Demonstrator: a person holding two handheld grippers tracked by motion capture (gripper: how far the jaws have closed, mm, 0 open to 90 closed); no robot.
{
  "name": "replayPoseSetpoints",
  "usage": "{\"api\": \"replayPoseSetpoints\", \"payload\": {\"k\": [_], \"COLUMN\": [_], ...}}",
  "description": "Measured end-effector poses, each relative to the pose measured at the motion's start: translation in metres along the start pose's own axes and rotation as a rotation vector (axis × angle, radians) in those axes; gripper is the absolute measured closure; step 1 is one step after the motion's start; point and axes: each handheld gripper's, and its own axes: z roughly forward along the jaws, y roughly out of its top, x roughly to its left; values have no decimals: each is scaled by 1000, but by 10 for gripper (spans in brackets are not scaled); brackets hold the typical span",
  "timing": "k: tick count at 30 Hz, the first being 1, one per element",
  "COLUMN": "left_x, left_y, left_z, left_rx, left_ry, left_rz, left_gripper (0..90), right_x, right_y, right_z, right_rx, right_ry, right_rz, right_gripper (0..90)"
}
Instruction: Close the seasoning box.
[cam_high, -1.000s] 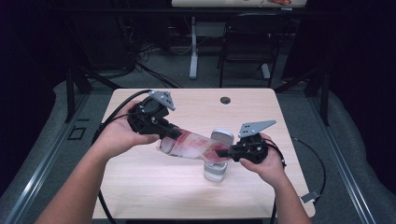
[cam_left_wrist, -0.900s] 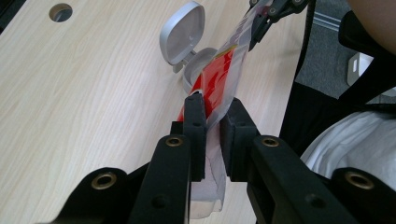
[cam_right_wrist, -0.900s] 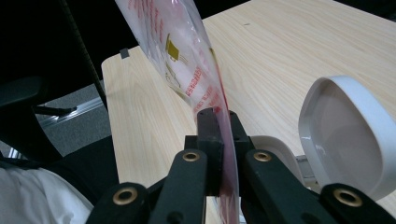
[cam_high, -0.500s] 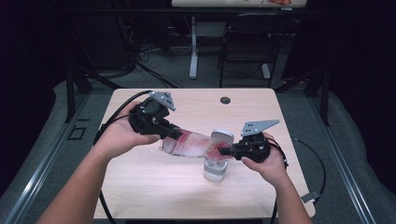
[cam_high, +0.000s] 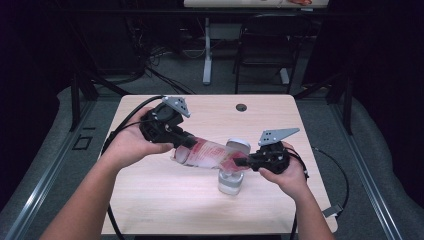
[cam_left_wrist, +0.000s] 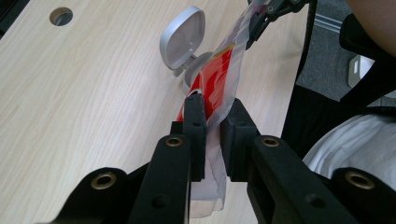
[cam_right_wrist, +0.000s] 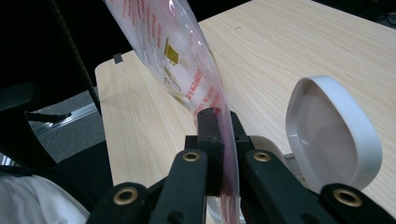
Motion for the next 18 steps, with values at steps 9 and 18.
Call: {"api": "replayPoseSetpoints", "payload": {"k": [9,18], "left_x": [-1,0], "left_y": [4,4], "left_z": [4,8], "left_rx": [5,1], "left_ry": [-5,-12], "left_rz": [8,5], "left_gripper": [815,803], "right_x": [-3,-5], "right_y": [-3,-5], "right_z": [-2,-2], "right_rx": [10,23], "right_ry": [-6,-13], "right_rz": [9,17], "right_gripper": [894,893]}}
